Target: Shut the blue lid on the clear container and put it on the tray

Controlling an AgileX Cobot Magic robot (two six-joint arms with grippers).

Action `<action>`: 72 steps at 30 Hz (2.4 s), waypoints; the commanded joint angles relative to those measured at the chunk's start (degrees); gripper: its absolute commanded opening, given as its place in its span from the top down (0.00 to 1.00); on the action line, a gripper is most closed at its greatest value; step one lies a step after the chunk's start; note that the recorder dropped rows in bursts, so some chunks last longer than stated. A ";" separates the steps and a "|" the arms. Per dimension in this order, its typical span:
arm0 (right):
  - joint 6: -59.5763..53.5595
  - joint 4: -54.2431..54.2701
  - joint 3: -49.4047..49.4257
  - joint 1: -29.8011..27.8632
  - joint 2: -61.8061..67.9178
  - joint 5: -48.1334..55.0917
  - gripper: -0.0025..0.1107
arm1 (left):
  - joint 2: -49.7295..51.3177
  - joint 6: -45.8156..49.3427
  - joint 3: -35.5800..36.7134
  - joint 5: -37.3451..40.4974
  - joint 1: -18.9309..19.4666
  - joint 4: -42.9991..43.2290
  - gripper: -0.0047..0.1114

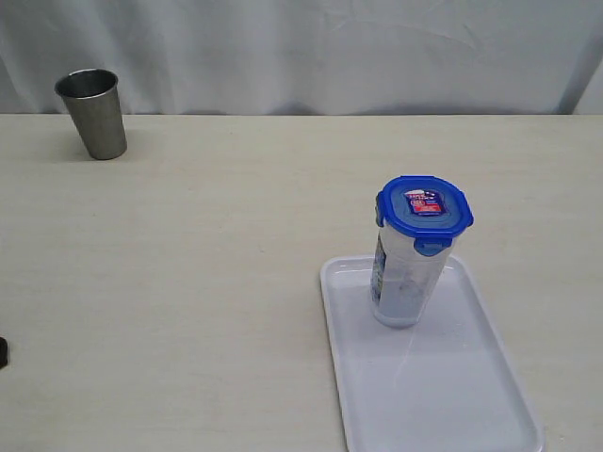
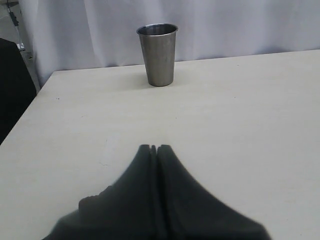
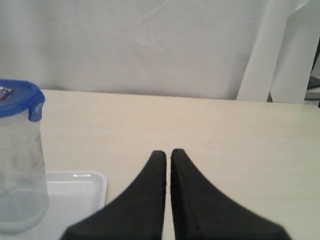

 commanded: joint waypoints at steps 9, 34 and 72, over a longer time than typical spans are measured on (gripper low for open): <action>-0.81 2.20 0.20 -0.04 -0.21 7.00 0.94 | -0.11 -0.01 0.19 -0.60 0.01 -0.07 0.96; 2.66 6.62 0.20 -0.04 -0.21 7.25 0.94 | -0.11 -0.01 0.19 -0.60 0.01 -0.49 0.96; 2.66 6.62 0.20 -0.04 -0.21 7.25 0.94 | -0.11 -0.01 0.19 -0.60 0.01 -0.30 0.96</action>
